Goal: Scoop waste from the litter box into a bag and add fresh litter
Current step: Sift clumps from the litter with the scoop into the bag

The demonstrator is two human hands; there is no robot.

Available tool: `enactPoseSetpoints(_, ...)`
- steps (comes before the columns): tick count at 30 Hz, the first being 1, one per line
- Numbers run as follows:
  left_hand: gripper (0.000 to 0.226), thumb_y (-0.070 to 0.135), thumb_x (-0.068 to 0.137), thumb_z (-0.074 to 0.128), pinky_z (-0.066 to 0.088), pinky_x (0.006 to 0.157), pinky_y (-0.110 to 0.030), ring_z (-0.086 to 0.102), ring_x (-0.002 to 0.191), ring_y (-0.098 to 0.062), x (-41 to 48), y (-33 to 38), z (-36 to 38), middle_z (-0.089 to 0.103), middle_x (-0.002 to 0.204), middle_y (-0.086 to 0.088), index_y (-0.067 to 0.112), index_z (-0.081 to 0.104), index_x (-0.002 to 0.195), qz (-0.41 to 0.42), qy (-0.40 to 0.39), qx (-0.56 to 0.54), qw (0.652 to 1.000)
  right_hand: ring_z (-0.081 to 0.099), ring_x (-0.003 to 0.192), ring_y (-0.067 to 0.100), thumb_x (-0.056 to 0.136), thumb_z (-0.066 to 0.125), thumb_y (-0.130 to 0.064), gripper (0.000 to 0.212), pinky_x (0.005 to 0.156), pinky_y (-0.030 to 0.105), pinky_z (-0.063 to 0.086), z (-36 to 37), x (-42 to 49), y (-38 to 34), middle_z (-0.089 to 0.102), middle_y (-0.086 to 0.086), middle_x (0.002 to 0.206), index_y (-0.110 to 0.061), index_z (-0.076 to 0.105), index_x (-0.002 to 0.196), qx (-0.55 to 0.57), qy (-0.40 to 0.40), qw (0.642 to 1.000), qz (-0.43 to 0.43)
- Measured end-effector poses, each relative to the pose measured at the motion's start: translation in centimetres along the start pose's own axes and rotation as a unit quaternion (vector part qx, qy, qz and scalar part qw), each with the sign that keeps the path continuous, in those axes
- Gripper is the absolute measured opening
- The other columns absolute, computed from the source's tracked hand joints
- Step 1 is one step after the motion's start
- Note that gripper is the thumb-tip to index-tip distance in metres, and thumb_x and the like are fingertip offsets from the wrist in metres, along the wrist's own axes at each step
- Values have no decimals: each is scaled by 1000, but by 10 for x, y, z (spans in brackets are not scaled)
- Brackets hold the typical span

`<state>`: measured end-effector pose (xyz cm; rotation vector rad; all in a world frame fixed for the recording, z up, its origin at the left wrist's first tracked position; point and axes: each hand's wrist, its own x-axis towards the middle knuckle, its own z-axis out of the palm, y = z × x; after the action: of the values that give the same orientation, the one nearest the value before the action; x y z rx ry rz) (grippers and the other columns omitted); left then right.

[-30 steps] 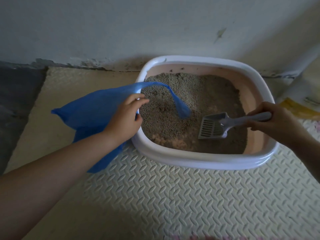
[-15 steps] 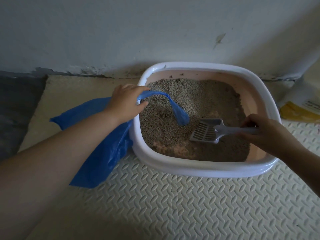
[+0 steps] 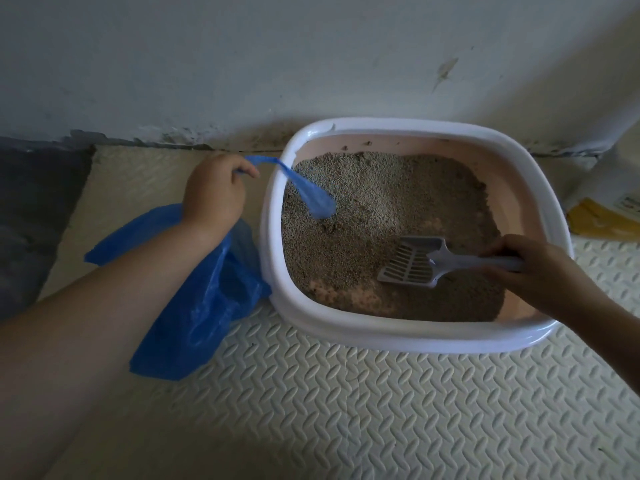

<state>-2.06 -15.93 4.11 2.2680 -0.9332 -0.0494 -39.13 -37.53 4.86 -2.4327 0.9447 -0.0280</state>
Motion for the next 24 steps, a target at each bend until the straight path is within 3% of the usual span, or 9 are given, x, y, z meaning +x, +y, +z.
enactPoseSetpoints(2, 37, 2, 91, 38, 41, 89, -28, 57, 109, -25, -4, -3, -3, 58, 124, -12, 11, 66, 113, -52, -7, -9, 999, 57, 68, 11, 78, 74, -7, 24, 60, 14, 41, 6, 0, -2, 60, -9, 73, -24, 62, 89, 8, 13, 1000, -7)
enactPoseSetpoints(4, 32, 18, 92, 41, 45, 91, -33, 59, 108, -26, -6, -9, 0, 58, 124, -12, 15, 62, 116, -100, -37, -46, 993, 55, 64, 10, 78, 74, -7, 25, 56, 19, 39, 13, 0, -4, 58, -9, 73, -25, 60, 88, 7, 24, 1000, -10)
enactPoseSetpoints(7, 46, 56, 77, 41, 53, 81, -51, 62, 89, -32, -12, -10, 5, 59, 102, -19, 15, 56, 88, -166, -72, -120, 976, 51, 64, 5, 79, 74, -12, 22, 53, 21, 33, 24, 1, -10, 54, -14, 72, -25, 59, 89, -4, 31, 999, -17)
enactPoseSetpoints(10, 67, 73, 72, 40, 49, 70, -40, 57, 80, -26, -25, -5, 19, 52, 90, -14, 7, 46, 82, -155, -136, -132, 970, 46, 62, 1, 82, 72, -17, 17, 53, 18, 28, 32, 7, -17, 51, -14, 72, -24, 61, 93, -25, 21, 999, -14)
enactPoseSetpoints(12, 70, 74, 73, 45, 40, 64, -32, 53, 78, -21, -30, -2, 28, 48, 93, -16, 6, 44, 89, -147, -181, -137, 963, 44, 63, 2, 84, 68, -18, 17, 54, 18, 29, 39, 14, -23, 53, -8, 76, -19, 65, 101, -37, 2, 999, -23)
enactPoseSetpoints(14, 80, 73, 76, 48, 42, 69, -28, 55, 92, -24, -32, -2, 37, 47, 109, -17, 2, 44, 112, -149, -206, -130, 958, 47, 65, 8, 86, 66, -19, 20, 56, 18, 31, 49, 23, -31, 54, -3, 80, -14, 67, 106, -43, -21, 998, -40)
enactPoseSetpoints(17, 89, 66, 84, 48, 43, 95, -39, 46, 116, -29, -34, -8, 47, 37, 129, -17, 0, 28, 140, -129, -184, -77, 971, 50, 63, 9, 88, 64, -23, 18, 54, 23, 33, 61, 37, -43, 55, -6, 76, -16, 67, 104, -39, -43, 997, -48)
enactPoseSetpoints(19, 76, 58, 89, 46, 44, 95, -43, 47, 115, -33, -33, -11, 53, 41, 126, -20, 0, 33, 136, -137, -173, -69, 973, 53, 63, 10, 89, 62, -24, 17, 54, 27, 37, 65, 48, -50, 58, -6, 75, -19, 66, 105, -27, -48, 998, -29)
enactPoseSetpoints(24, 47, 43, 97, 43, 49, 71, -38, 58, 92, -31, -30, -10, 63, 52, 106, -19, 2, 48, 118, -144, -162, -52, 975, 55, 66, 13, 95, 51, -33, 26, 56, 27, 40, 75, 73, -67, 63, -2, 83, -26, 57, 119, -84, -107, 990, -36)
